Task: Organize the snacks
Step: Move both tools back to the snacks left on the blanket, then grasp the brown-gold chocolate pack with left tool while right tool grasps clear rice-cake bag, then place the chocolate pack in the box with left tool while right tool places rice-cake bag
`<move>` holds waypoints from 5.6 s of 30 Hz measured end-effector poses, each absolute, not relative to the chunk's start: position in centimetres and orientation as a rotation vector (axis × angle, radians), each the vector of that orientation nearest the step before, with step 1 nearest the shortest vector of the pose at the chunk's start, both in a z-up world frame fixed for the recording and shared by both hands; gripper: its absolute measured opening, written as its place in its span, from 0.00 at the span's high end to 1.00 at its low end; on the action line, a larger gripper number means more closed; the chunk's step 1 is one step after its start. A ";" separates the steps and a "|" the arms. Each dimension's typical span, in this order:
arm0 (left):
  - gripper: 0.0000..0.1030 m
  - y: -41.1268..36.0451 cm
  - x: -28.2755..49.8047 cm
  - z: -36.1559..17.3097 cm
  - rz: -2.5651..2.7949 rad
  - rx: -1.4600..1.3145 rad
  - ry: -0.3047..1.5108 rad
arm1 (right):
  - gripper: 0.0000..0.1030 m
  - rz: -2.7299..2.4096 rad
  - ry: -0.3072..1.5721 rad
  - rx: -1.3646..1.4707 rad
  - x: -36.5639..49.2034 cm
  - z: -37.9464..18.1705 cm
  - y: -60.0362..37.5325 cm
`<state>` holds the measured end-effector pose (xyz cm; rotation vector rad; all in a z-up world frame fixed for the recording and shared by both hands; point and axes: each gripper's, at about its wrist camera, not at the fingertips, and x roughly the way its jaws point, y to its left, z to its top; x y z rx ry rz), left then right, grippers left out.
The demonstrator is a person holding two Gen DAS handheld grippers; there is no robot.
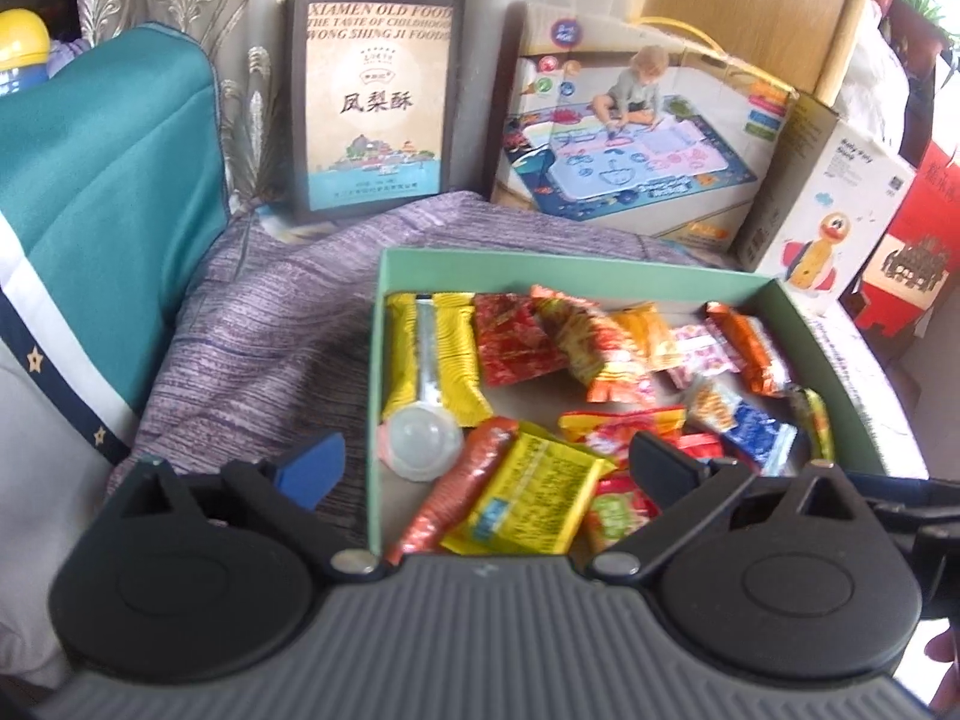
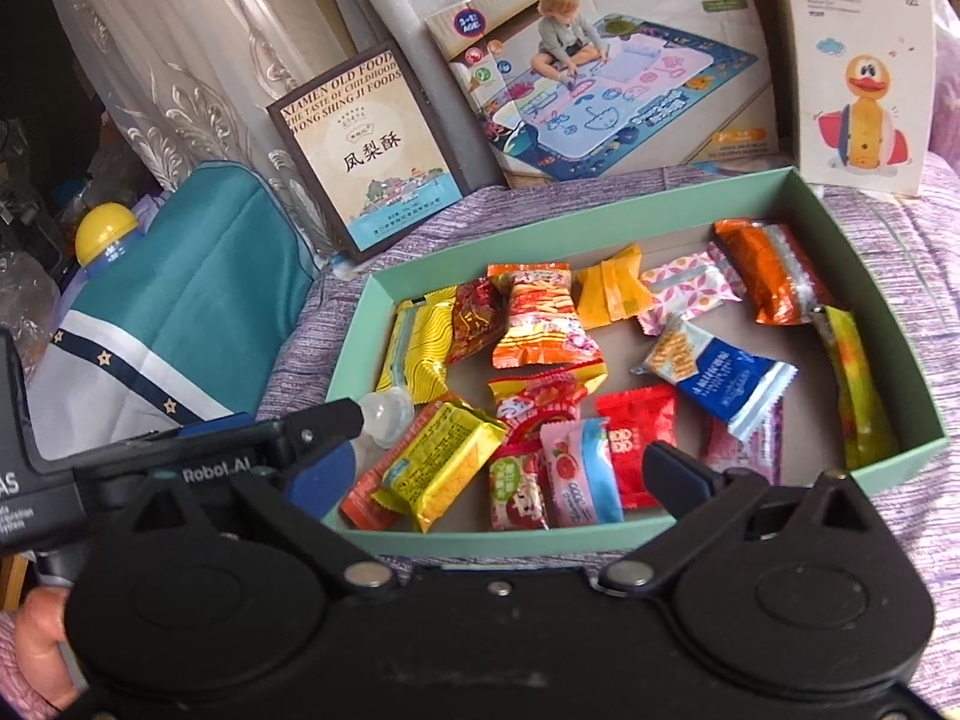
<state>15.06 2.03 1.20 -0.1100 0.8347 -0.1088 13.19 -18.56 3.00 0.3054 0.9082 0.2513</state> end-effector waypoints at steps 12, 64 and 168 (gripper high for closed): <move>0.00 0.3 10.7 1.5 -0.141 -0.044 0.849 | 0.00 0.165 0.920 0.408 9.0 1.9 -23.4; 0.49 0.7 7.9 -7.7 -0.323 -0.062 1.032 | 0.51 0.081 1.163 0.511 11.0 -4.5 -20.0; 0.00 -12.1 21.6 -0.8 -0.297 0.091 0.869 | 0.00 0.097 0.894 0.374 21.2 0.7 -29.3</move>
